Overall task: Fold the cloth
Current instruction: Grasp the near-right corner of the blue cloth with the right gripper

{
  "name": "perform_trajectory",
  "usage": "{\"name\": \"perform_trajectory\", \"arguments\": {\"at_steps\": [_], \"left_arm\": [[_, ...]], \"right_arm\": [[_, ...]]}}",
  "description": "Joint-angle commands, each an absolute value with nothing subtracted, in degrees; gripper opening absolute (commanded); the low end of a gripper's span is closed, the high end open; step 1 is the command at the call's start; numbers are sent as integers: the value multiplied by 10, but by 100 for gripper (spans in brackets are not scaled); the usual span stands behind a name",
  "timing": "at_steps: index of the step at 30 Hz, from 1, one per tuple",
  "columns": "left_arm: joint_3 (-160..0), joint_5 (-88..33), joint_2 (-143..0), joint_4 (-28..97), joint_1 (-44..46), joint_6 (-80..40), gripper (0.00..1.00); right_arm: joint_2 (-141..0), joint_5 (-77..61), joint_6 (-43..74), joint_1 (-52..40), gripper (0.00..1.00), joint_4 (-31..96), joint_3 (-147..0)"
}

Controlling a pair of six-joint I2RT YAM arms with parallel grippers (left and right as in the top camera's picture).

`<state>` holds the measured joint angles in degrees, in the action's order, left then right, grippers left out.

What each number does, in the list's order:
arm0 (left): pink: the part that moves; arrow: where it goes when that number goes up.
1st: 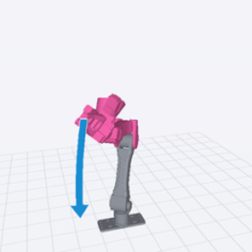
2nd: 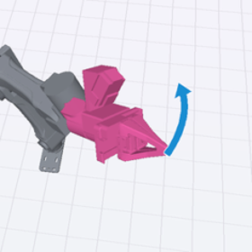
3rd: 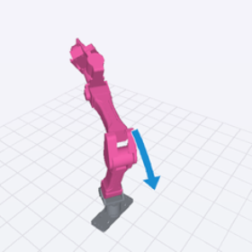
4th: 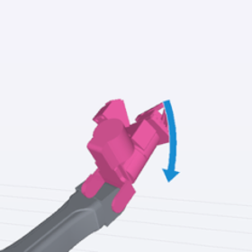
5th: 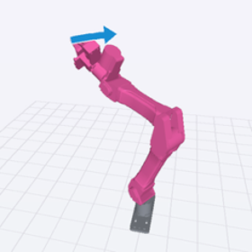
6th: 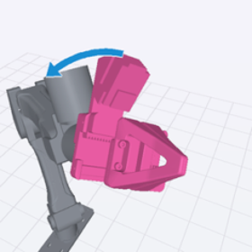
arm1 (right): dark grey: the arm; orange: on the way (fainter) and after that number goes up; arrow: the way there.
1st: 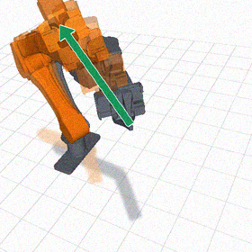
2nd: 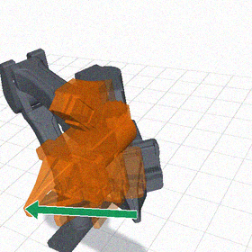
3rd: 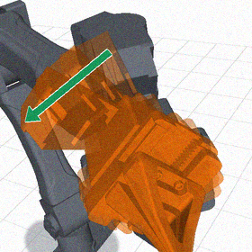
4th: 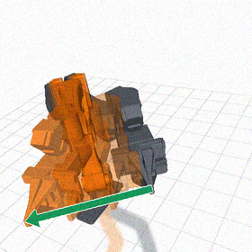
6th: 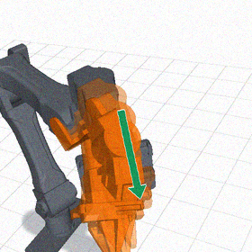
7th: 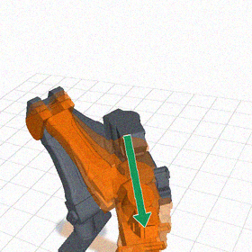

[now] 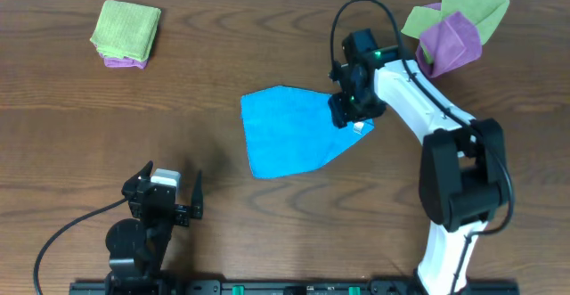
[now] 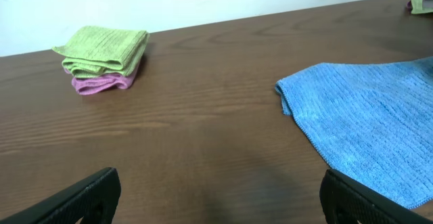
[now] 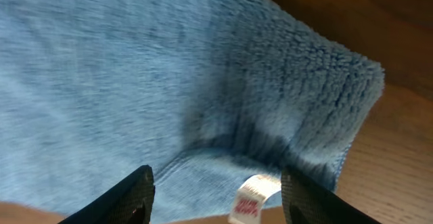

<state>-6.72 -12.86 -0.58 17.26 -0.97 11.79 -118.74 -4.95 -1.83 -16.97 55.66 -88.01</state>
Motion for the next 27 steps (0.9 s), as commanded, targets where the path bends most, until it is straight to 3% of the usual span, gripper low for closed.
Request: {"name": "perform_trajectory", "arguments": {"at_steps": [1,4,6,9,13,27], "left_arm": [[-54,-122,-2,176,-11,113,95],[-54,-122,-2,176,-11,113,95],[-54,-122,-2,176,-11,113,95],[-54,-123,-2,176,-11,113,95],[-54,-123,-2,176,-11,113,96],[-54,-123,-2,176,-11,113,95]], "right_arm": [[-1197,-19,-38,-175,61,546,-883],[-1205,-19,-51,-175,59,530,-883],[-1209,-19,-51,-176,51,529,-883],[-1210,-19,-50,-177,24,538,-883],[-1210,-19,-50,-178,3,551,-883],[-1173,-97,-43,-187,1,638,-885]]}}
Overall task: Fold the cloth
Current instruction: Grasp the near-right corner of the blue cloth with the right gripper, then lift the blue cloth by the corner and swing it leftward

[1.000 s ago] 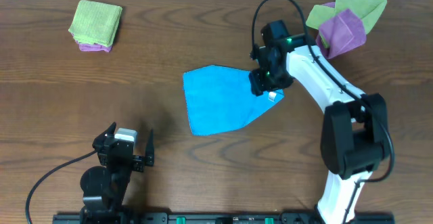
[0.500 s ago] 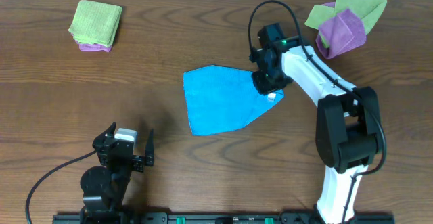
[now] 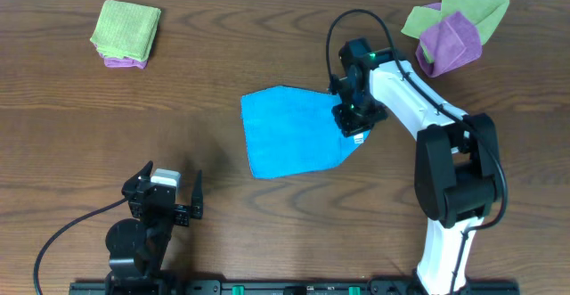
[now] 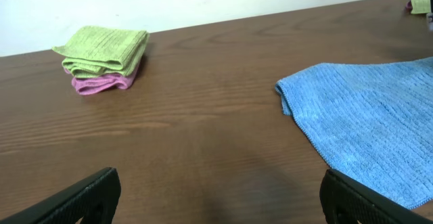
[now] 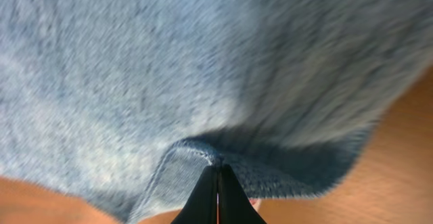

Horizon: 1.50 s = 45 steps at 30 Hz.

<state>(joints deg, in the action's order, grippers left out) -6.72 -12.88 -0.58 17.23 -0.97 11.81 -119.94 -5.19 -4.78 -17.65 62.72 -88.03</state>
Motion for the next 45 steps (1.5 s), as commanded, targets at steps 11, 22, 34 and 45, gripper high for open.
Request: {"name": "perform_trajectory", "arguments": {"at_steps": [11,22,34,45], "left_arm": [[-54,-122,-2,176,-11,113,95],[-54,-123,-2,176,-11,113,95],[-54,-122,-2,176,-11,113,95],[-54,-122,-2,176,-11,113,96]], "right_arm": [[-991,-106,-32,-227,1,601,-892],[-841,-88,-20,-233,1,564,-970],[-823,105,-24,-215,1,579,-1020],[-882,-37,9,-234,1,511,-1020]]}}
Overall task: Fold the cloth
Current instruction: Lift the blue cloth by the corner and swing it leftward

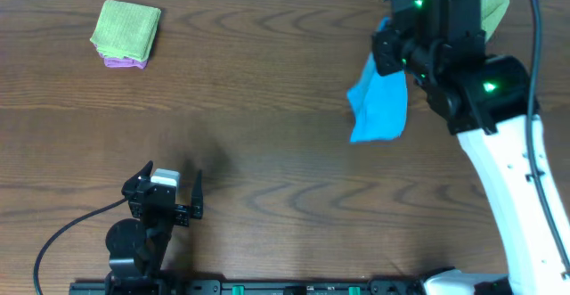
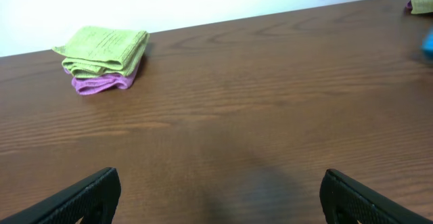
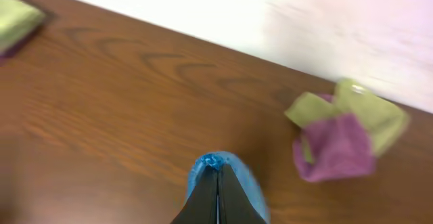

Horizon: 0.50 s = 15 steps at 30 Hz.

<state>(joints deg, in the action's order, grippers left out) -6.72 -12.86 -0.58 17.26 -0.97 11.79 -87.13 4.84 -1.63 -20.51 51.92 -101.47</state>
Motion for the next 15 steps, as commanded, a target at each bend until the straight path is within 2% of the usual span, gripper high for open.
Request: {"name": "perform_trajectory", "arguments": {"at_steps": [1,9,15], "left_arm": [[-54,-123,-2,176,-11,113,95],[-54,-123,-2,176,-11,113,95],[-54,-122,-2,176,-11,113,96]], "right_arm": [[-889,-60,15,-250,1,507,-1020],[-961,-210,17,-404,1,525,-1020],[-977,-196,-12,-460,1,557,-1020]]}}
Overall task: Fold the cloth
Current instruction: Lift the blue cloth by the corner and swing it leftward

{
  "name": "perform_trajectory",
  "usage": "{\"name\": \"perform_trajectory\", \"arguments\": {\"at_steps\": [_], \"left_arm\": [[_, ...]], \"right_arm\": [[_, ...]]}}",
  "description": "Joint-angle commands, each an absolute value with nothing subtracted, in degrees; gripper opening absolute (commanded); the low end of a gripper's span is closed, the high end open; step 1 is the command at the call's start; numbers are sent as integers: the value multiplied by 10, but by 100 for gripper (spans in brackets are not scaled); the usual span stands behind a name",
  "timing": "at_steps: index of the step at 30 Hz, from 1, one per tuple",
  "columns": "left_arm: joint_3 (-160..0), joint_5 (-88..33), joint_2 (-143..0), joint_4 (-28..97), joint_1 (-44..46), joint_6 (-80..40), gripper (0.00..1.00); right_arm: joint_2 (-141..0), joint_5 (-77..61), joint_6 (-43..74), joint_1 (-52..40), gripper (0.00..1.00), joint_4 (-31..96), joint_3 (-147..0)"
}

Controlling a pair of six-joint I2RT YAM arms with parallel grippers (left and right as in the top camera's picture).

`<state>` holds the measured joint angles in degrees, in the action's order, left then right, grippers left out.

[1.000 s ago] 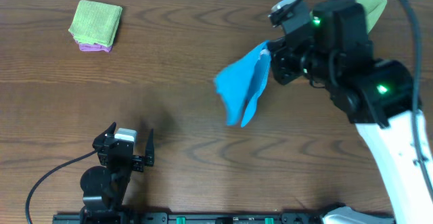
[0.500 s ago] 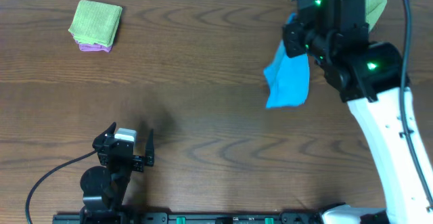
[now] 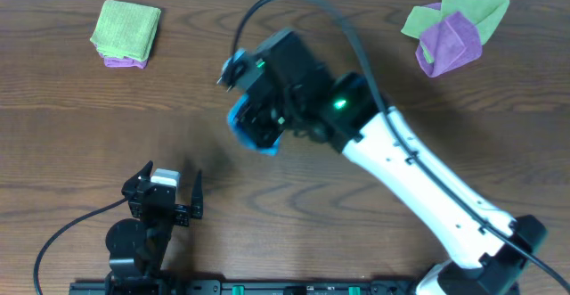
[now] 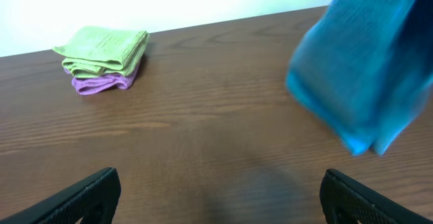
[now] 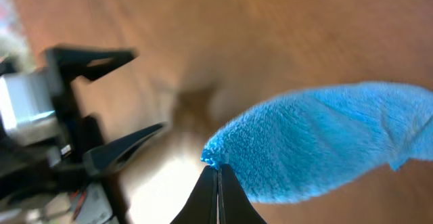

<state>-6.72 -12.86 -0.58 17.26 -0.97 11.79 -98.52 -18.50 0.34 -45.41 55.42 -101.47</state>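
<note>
The blue cloth [image 3: 252, 131] hangs bunched in the air over the table's middle-left, pinched at one corner by my right gripper [image 5: 217, 168], which is shut on it. From the left wrist view the cloth [image 4: 365, 68] dangles at the right, above the wood. The right wrist view shows the cloth [image 5: 318, 143] spreading away from the closed fingertips. My left gripper [image 4: 216, 197] rests open near the front-left edge, nothing between its fingers [image 4: 88, 193].
A folded green-on-purple cloth stack [image 3: 126, 32] lies at the far left. A loose green and purple cloth pile [image 3: 452, 28] sits at the far right. The wooden table [image 3: 107, 117] runs to a white wall behind.
My right arm has swung from the far right side to the middle-left of the table, carrying the blue cloth with it. The cloth now shows in the left wrist view. Left arm unmoved.
The blue cloth lay spread at the table's middle with my right gripper open over its right corner. Then the gripper was shut on that corner. Later the cloth hung lifted at the far right, and now it hangs over the middle-left.
</note>
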Motion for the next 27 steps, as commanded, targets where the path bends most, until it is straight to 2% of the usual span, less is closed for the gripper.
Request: {"name": "perform_trajectory", "arguments": {"at_steps": [1,7,15,20,27], "left_arm": [[-54,-123,-2,176,-11,113,95],[-54,-123,-2,176,-11,113,95],[-54,-123,-2,176,-11,113,95],[-54,-123,-2,176,-11,113,95],[-54,-122,-2,176,-11,113,95]], "right_arm": [[-977,-178,-11,-458,1,558,-1020],[-978,-135,-11,-409,1,542,-1020],[-985,33,-11,-312,1,424,-1020],[-1020,16,-8,-230,1,357,-1020],[-1101,39,-9,-180,1,227,-1020]]}}
